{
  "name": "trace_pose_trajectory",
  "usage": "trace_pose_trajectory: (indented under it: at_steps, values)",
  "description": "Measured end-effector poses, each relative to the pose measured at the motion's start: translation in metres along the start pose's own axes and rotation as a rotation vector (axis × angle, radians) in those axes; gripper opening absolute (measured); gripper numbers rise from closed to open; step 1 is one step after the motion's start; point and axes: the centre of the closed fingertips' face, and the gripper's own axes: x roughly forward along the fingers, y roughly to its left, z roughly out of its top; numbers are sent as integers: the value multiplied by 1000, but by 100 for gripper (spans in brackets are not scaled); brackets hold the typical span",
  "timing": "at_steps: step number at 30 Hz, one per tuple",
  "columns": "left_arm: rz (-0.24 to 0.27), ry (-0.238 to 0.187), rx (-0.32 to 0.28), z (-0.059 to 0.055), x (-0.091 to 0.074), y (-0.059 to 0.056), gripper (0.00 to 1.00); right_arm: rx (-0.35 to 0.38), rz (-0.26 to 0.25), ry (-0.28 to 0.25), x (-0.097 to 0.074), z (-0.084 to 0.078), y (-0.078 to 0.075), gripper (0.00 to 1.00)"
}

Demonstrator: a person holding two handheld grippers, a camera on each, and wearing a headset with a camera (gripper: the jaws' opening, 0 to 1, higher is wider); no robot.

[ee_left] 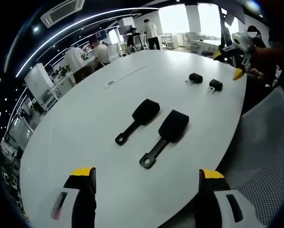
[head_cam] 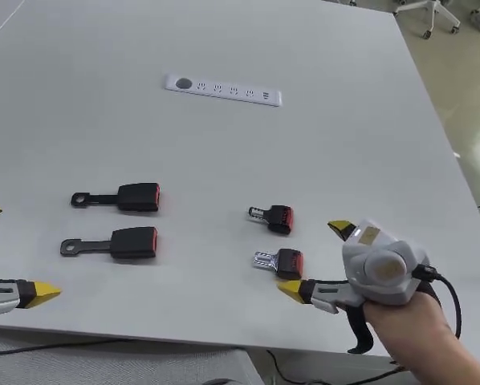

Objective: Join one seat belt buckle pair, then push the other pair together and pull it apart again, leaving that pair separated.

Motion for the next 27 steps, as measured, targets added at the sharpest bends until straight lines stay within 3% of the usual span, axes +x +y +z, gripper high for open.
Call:
trace_pose_trajectory:
  at_steps: [2,3,4,14,23,26,27]
  values:
    - [-15,-9,31,2,0,-2,83,-1,4,3,-1,-1,1,81]
    - [-24,-27,75,6,1,-4,77,-2,10,5,-2,-2,1,80]
    - [-22,-21,68,5,0,-5,75,-3,13,10,-2,-3,2,78]
    - [-33,-3,85,7,4,-5,73,-54,17,36,-6,-7,2,68]
    - [-25,-8,94,9,5,-1,71,-52,32,37,-5,-7,5,64]
    - [-49,-2,125,8,8,-7,71,-53,36,39,-4,-7,5,63]
    - [-79,2,154,7,10,-13,69,-55,39,39,-4,-7,5,62]
